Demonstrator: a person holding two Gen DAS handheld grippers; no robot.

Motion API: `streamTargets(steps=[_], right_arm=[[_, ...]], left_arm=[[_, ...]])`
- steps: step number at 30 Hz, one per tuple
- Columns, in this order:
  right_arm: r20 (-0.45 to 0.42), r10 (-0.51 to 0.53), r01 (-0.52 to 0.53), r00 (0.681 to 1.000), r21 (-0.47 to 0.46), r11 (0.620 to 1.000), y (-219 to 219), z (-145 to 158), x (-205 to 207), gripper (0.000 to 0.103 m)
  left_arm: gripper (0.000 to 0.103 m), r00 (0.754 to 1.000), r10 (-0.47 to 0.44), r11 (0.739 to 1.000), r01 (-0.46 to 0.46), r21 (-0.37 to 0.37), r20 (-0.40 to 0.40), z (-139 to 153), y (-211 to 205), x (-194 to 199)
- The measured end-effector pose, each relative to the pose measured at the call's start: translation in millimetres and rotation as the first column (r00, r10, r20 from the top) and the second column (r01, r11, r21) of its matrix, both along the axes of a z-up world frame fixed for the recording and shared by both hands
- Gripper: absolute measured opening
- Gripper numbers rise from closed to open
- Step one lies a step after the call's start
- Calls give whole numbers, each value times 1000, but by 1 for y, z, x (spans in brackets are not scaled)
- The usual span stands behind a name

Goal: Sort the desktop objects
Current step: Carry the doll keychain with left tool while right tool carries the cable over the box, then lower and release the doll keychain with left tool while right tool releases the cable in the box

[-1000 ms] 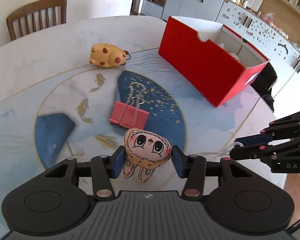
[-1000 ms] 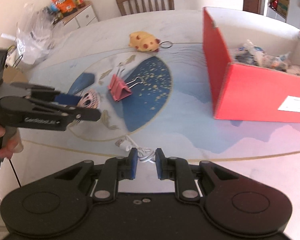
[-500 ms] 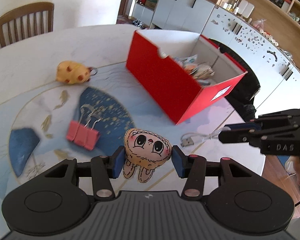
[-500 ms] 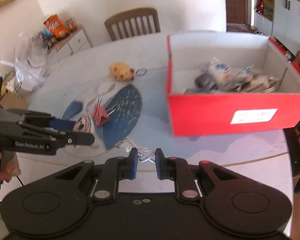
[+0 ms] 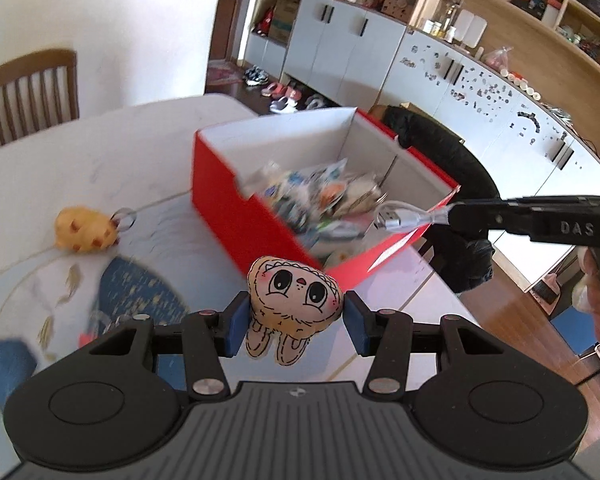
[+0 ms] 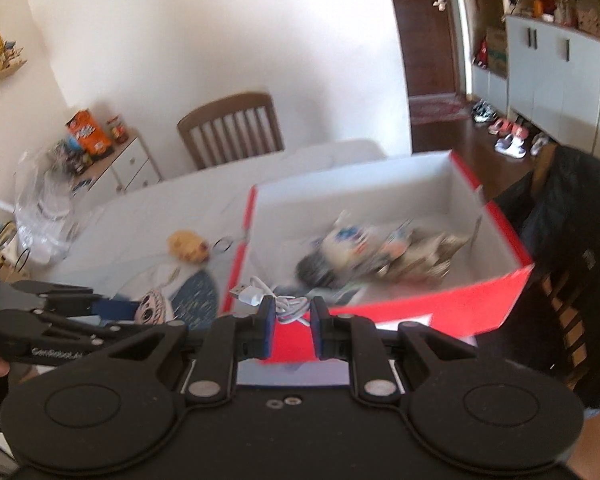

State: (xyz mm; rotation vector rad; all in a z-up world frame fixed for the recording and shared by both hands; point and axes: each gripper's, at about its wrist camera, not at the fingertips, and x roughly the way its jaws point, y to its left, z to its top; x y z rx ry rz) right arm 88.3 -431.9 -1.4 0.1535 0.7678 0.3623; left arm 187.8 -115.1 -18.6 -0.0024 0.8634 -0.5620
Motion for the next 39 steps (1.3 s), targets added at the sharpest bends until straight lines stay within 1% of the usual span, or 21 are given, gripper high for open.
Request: streamTargets(steps=[5,10,13,16,20,25,30,35,39], right_arm=[[26,-27,28,999,-30,999,-27,-1,19,18],[23,-50,51,998,-61,997,-49,-10,40,18],[7,-51,52,999,-73,996,-58,-16,54,18],[-11,-40,39,999,-88,995,-65,-22,66,18],[-26,-18,15,999,-115,993,-66,-29,73,18],[-46,23,-30,999,-152,988,-69,-39,82,18],[-72,70,-82,995,-186,979,-66,-47,91,18],[-105,121,-142,987,-228,963,-60,-57,101,18],[-141,143,-174,980,-246,954,-55,-68,108,18]], left_arm=[[49,999,-27,999,26,21,32,10,-32,16],[49,996,-70,996,67,53,56,15,-67,34],[49,993,-101,993,97,72,57,14,-87,48],[49,991,-125,989,121,88,39,9,-105,63],[49,989,-146,982,143,121,14,-1,-126,83],[49,989,-146,979,147,144,-19,-15,-142,108],[49,988,-137,973,147,175,-71,-32,-152,133],[49,985,-133,967,153,202,-111,-45,-160,148],[49,980,-155,956,181,231,-128,-53,-170,151]])
